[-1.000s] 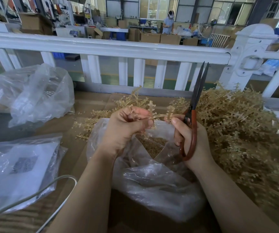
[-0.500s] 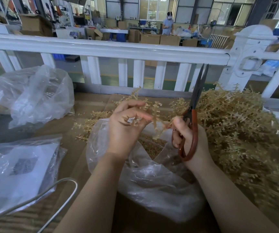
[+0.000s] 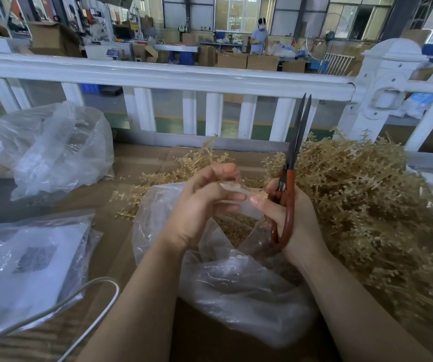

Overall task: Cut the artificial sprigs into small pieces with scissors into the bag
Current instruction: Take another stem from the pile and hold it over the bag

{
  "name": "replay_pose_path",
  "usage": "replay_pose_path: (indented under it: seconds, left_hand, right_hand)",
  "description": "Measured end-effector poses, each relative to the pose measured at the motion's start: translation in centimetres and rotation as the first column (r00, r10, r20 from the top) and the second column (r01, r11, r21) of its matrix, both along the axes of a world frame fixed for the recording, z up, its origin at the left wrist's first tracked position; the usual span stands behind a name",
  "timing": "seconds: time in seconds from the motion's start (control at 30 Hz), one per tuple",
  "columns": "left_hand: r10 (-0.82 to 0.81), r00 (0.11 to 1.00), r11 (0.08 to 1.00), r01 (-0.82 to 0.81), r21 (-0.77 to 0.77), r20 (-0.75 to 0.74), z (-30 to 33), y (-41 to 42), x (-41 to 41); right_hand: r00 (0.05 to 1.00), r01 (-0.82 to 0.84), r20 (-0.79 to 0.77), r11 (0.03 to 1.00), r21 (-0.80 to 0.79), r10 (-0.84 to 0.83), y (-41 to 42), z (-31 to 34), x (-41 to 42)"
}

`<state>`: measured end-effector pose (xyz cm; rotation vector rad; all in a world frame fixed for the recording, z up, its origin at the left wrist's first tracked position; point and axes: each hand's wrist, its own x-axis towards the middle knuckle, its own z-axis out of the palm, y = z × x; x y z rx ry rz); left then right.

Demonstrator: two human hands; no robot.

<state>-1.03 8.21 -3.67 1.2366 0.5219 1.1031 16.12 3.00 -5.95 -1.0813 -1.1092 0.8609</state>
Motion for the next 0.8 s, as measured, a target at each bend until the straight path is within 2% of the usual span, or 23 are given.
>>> replay_pose_path:
  seconds: [0.07, 0.13, 0.23, 0.3, 0.43, 0.57, 0.8]
  left_hand:
    - [-0.095, 0.99, 0.986, 0.108, -0.128, 0.104, 0.3, 0.2, -0.4]
    - [-0.111, 0.988, 0.978, 0.128, -0.163, 0.107, 0.4, 0.2, -0.7]
    - [-0.088, 0.99, 0.98, 0.066, -0.188, -0.114, 0.5, 0.0, -0.8]
    - [-0.154, 0.958, 0.968, 0.097, -0.232, -0.241, 0.6, -0.2, -0.7]
    - [-0.261, 0.906, 0.941, 0.162, -0.298, -0.333, 0.8, -0.5, -0.3]
    - [-0.205, 0.922, 0.956, 0.117, -0.268, -0.328, 0.7, -0.6, -0.2]
    - [-0.105, 0.97, 0.963, 0.044, -0.268, -0.22, 0.4, -0.2, -0.2]
  right_hand:
    - [1.0, 0.019, 0.016, 1.0, 0.02, -0.02, 0.0, 0.1, 0.0]
    - [0.999, 0.037, 0.023, 0.998, 0.042, -0.038, 0.0, 0.1, 0.0]
    - [0.993, 0.092, 0.069, 0.992, 0.089, -0.098, 0.0, 0.0, -0.1]
    - [0.987, 0.119, 0.088, 0.983, 0.136, -0.132, -0.1, 0.1, -0.2]
    - [0.969, 0.151, 0.166, 0.969, 0.194, -0.184, -0.3, 0.1, -0.4]
    - [0.949, 0.165, 0.239, 0.97, 0.177, -0.205, -0.4, 0.4, -1.0]
    - [0.933, 0.152, 0.317, 0.985, 0.085, -0.172, -0.9, 1.3, -1.5]
